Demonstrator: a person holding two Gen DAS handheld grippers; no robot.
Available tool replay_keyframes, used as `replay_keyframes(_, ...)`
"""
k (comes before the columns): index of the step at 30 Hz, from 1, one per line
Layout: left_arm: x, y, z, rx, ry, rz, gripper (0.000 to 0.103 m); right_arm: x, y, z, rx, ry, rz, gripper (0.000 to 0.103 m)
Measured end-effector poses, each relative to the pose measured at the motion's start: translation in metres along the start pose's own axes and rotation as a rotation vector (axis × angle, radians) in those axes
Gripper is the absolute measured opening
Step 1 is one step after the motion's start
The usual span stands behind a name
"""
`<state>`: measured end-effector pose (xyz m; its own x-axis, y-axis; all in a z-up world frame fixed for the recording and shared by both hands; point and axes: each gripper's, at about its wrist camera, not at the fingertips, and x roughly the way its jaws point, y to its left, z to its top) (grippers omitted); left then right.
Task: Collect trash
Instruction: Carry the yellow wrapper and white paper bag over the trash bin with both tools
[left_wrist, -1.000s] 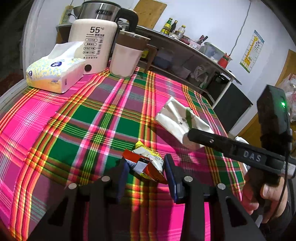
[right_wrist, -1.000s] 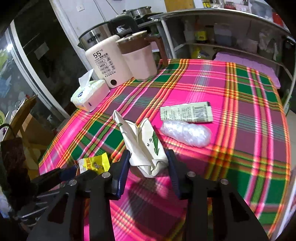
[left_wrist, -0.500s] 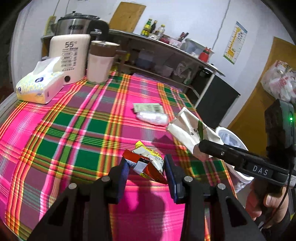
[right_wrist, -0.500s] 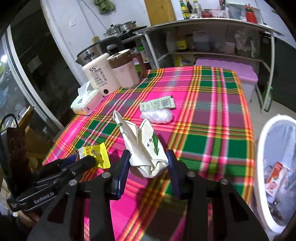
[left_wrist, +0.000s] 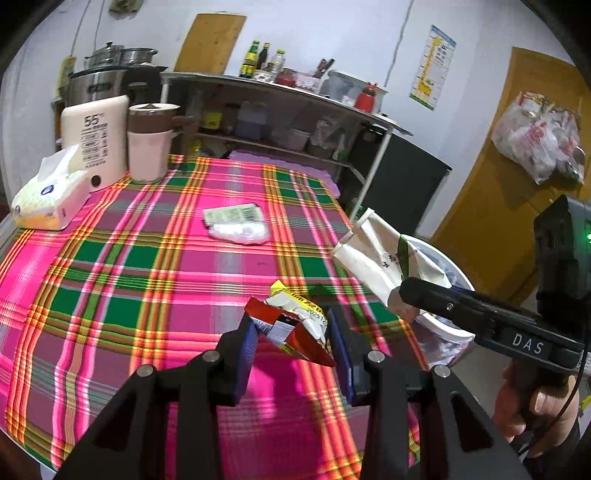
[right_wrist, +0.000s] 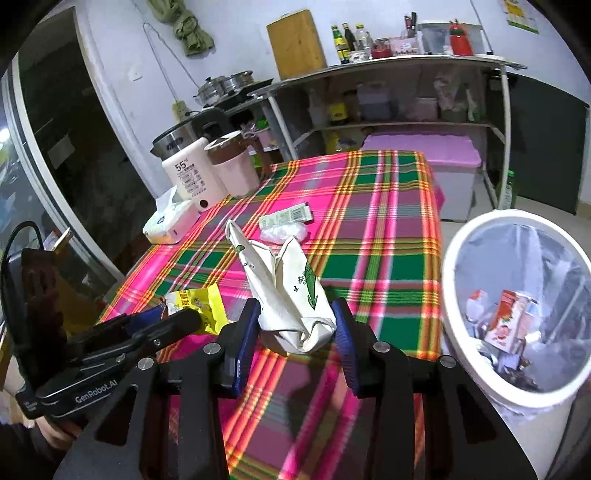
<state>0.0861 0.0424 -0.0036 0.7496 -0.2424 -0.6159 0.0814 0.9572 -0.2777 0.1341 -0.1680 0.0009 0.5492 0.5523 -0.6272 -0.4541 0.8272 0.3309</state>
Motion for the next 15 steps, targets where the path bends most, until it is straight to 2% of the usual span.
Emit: replay_keyframes(15,0.008,-0.054,0.002,0.093,0.022,-0.06,0.04,-0.042,-0.032,-0.012,0.047,-0.06,-0.055,0.041)
